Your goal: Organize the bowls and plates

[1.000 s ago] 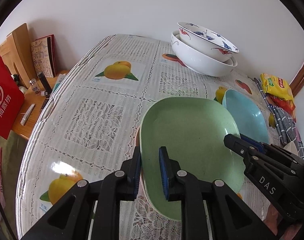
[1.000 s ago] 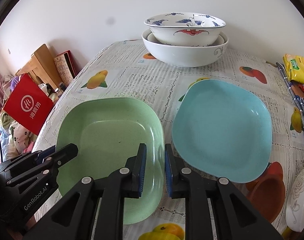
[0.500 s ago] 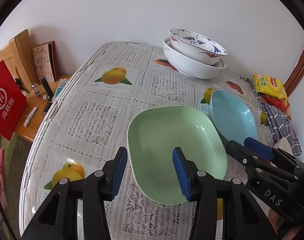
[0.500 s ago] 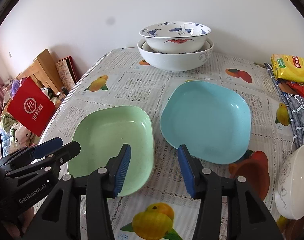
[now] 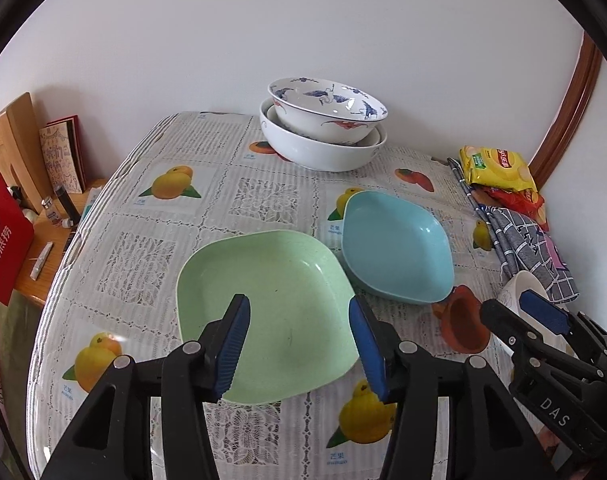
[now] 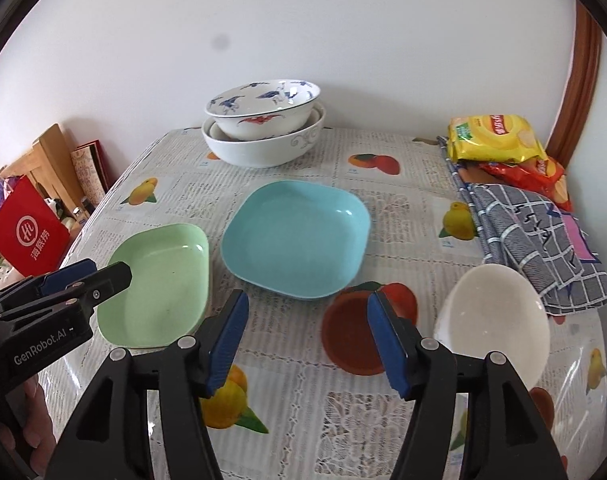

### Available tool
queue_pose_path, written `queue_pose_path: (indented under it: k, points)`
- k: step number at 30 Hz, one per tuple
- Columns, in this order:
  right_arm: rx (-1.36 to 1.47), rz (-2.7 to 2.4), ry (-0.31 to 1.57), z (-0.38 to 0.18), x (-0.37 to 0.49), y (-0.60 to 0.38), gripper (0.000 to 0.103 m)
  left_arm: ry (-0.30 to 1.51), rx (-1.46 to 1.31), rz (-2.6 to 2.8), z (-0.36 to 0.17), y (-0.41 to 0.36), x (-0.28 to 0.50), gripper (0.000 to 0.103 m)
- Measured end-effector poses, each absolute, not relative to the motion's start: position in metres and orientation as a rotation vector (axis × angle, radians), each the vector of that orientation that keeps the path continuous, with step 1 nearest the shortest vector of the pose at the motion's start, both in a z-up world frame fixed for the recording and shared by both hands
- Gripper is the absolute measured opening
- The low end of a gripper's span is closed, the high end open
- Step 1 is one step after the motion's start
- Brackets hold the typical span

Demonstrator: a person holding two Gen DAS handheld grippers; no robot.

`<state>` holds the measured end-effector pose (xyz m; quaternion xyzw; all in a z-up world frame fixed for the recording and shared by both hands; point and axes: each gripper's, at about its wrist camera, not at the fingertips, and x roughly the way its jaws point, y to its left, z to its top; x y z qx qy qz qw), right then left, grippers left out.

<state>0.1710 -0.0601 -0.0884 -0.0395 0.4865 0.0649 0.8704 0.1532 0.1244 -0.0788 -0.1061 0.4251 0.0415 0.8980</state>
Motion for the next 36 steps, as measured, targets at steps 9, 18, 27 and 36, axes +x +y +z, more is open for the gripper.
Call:
queue_pose_path:
  k: [9,18,27,36]
  points:
    - [0.02,0.09,1.04,-0.077,0.18,-0.105,0.065,0.894,-0.197,0.046,-0.072,0.1,0.173,0.049]
    - [0.056,0.104,1.065,-0.088,0.2,-0.112,0.065,0.931,-0.205,0.067,-0.079,0.097,0.198,0.049]
    - [0.057,0.109,1.082,-0.106,0.234,-0.103,0.065,0.979,-0.206,0.055,-0.096,0.102,0.234,0.049]
    - [0.042,0.112,1.126,-0.137,0.265,-0.093,0.061,1.006,-0.211,0.011,-0.113,0.1,0.269,0.049]
